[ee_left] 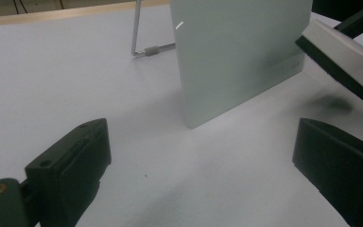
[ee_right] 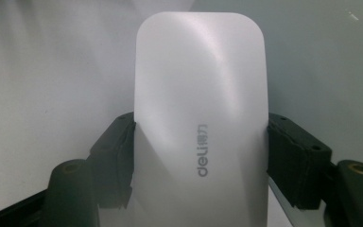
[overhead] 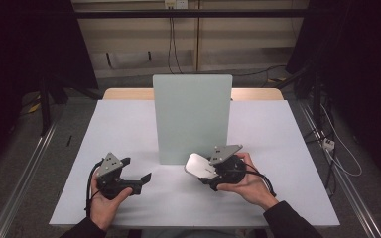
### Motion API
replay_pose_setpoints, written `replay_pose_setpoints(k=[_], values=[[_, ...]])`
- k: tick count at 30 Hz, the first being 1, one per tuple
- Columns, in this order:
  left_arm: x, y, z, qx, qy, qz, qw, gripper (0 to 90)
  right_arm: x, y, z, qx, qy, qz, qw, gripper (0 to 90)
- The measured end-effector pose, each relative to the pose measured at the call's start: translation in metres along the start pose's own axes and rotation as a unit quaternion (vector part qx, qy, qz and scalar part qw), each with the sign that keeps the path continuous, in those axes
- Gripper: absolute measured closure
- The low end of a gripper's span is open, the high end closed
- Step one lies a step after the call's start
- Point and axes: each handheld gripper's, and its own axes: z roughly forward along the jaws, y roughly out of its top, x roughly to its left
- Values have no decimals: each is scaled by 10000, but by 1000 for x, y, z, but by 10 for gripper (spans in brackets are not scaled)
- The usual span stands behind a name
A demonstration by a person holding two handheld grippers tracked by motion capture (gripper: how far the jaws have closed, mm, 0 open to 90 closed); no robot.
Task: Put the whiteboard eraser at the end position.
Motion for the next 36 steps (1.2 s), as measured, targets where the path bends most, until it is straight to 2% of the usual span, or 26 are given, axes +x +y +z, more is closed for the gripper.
replay_pose_setpoints(k=[10,18,25,36], values=[[0,0,0,-1,-5,1,10000,50,4,2,21,200,356,-169,9990,313],[0,0,0,1,-6,-7,10000,50,2,2,30,241,438,-71,9987,311],[1,0,1,-1,-10,-14,10000,50,2,4,38,363,551,-189,9976,310],[0,0,0,9,-2,-8,10000,50,2,4,45,448,602,-175,9970,307]])
